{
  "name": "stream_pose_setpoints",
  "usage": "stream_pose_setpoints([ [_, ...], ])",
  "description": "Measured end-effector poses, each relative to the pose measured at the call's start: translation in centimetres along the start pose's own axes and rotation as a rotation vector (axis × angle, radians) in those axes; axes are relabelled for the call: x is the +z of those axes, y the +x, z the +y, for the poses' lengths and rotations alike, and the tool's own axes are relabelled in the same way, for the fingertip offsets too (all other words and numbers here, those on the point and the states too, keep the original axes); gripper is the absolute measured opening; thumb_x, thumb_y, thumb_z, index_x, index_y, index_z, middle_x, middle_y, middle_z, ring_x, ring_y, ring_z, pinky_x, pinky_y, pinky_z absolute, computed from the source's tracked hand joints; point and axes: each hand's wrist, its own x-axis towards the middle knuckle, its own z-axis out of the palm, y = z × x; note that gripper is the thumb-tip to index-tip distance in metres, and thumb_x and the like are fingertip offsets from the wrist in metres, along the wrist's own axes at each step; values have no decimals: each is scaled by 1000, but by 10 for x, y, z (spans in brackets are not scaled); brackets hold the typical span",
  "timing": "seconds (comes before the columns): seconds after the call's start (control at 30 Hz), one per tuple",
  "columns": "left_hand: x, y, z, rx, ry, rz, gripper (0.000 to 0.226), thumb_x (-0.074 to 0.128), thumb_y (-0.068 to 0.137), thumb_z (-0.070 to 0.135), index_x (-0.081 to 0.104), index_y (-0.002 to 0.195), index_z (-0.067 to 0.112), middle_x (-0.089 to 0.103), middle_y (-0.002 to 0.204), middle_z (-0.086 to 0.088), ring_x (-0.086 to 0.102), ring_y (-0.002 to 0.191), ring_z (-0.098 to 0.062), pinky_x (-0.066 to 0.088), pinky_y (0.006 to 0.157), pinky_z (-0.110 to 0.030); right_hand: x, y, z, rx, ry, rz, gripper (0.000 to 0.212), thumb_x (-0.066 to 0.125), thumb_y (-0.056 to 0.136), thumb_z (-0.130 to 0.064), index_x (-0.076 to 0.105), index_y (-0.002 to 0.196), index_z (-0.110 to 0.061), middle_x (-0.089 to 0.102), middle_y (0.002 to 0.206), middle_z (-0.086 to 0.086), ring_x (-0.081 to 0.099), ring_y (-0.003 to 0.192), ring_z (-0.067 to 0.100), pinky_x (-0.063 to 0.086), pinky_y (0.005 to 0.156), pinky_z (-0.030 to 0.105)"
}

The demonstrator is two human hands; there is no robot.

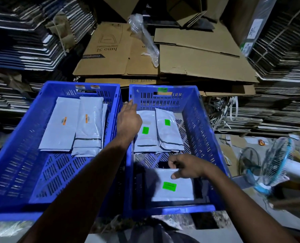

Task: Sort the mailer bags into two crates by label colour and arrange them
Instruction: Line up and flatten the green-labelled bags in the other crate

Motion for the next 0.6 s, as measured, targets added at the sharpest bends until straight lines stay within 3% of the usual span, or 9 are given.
stream_pose_setpoints([
  [0.17, 3, 1, -2, -25, -98, 31, 54, 43, 94, 2, 44, 148, 11, 32, 160, -5, 25, 149, -21, 20, 122, -33, -31, 14, 15, -12, 313, 365, 26, 75, 87, -21, 50, 89, -26, 54, 75, -3, 46, 64, 9, 39, 58, 27],
  [0.33, 5, 0, -2, -34, -170, 56, 55, 44, 93, -1, 46, 147, 11, 34, 159, -5, 26, 148, -18, 17, 123, -29, -45, 86, 8, 252, 816, 781, 17, 61, 95, -9, 49, 99, -21, 50, 71, 3, 45, 54, 15, 38, 52, 26],
  [0.47, 4, 2, 0, -43, -175, 66, 57, 45, 93, -1, 44, 148, 12, 33, 159, -3, 26, 148, -15, 15, 121, -26, -51, 155, 0, 334, 771, 819, 22, 66, 92, -15, 49, 104, -22, 57, 84, 8, 56, 73, 23, 45, 70, 33],
  [0.6, 5, 4, -3, -58, -191, 67, 55, 43, 94, -1, 45, 148, 10, 33, 159, -3, 26, 148, -17, 12, 117, -20, -52, 191, -11, 310, 417, 623, 23, 64, 94, -24, 51, 111, -16, 58, 99, 13, 60, 98, 29, 36, 72, 28],
])
